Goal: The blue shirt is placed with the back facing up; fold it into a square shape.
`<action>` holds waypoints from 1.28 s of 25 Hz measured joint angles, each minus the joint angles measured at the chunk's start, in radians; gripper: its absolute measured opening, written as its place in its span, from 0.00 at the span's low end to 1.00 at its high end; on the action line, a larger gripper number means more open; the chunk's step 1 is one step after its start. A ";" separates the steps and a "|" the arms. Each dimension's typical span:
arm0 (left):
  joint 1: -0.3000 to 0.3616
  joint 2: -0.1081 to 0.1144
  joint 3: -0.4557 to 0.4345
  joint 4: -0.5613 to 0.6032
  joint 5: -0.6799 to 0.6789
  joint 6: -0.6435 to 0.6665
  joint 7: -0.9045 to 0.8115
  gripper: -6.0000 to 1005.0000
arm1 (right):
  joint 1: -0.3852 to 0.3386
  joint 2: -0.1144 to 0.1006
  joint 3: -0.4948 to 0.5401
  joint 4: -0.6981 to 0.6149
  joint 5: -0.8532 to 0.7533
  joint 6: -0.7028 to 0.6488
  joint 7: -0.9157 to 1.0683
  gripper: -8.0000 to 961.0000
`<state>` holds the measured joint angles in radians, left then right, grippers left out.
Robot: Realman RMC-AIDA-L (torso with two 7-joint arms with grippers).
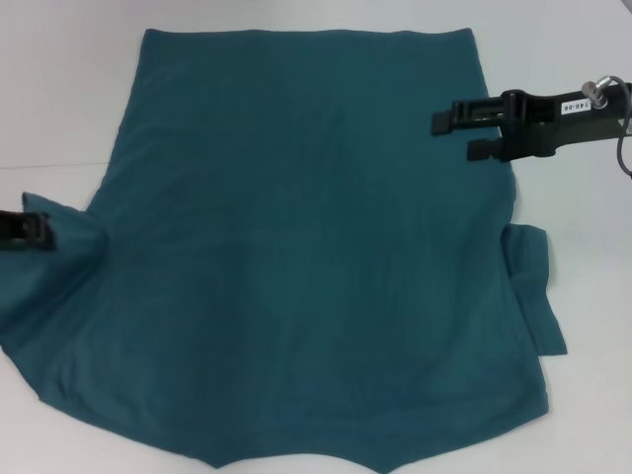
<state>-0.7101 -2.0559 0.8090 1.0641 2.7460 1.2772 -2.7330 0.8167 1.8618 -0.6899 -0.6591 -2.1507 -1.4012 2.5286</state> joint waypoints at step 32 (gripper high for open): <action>-0.226 -0.037 0.014 -0.316 0.022 -0.153 -0.056 0.05 | -0.004 0.004 -0.002 0.014 0.000 -0.016 -0.005 0.98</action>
<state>-0.9358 -2.0926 0.8233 0.7485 2.7684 1.1240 -2.7888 0.8130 1.8653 -0.6917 -0.6453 -2.1505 -1.4175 2.5233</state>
